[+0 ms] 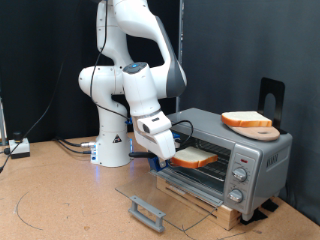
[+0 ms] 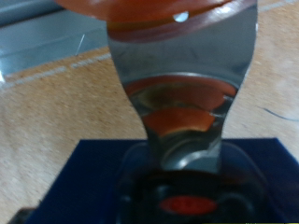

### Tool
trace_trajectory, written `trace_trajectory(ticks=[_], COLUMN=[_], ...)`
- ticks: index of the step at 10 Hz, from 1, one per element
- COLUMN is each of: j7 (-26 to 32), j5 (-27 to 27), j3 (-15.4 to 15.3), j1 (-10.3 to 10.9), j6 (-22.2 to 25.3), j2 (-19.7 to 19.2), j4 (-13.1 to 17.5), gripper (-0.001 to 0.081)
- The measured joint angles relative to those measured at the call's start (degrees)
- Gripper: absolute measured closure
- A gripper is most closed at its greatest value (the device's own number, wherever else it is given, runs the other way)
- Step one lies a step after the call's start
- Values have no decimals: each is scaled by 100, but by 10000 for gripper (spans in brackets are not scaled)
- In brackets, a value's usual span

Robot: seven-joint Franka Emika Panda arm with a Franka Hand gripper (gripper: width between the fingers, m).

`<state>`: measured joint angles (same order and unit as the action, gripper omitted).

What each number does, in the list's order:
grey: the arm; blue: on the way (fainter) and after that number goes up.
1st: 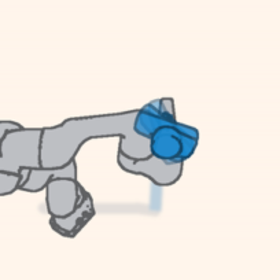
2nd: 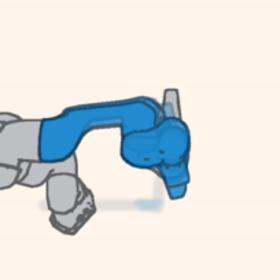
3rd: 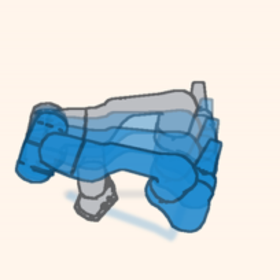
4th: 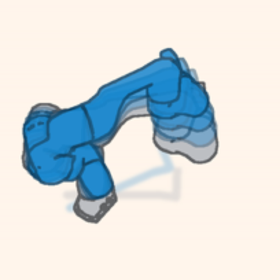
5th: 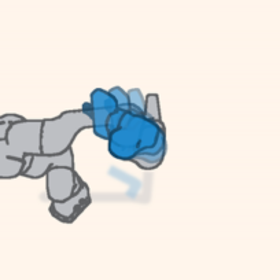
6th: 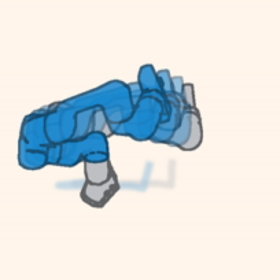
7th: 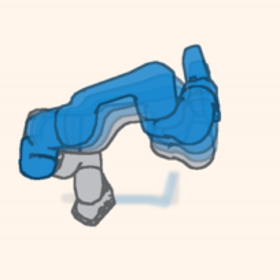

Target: Make a piece of toast with the oven

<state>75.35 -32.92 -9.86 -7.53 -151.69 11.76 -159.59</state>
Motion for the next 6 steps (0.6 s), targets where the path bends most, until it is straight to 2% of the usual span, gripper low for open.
trace_trajectory(ticks=[3, 5, 6], j7=[190, 207, 188], j5=[-100, -147, -8], j3=[204, 201, 158], j1=[-22, -14, -26], j6=[552, 804, 794], j2=[263, 526, 624], j4=[236, 285, 272], gripper=[410, 410, 410])
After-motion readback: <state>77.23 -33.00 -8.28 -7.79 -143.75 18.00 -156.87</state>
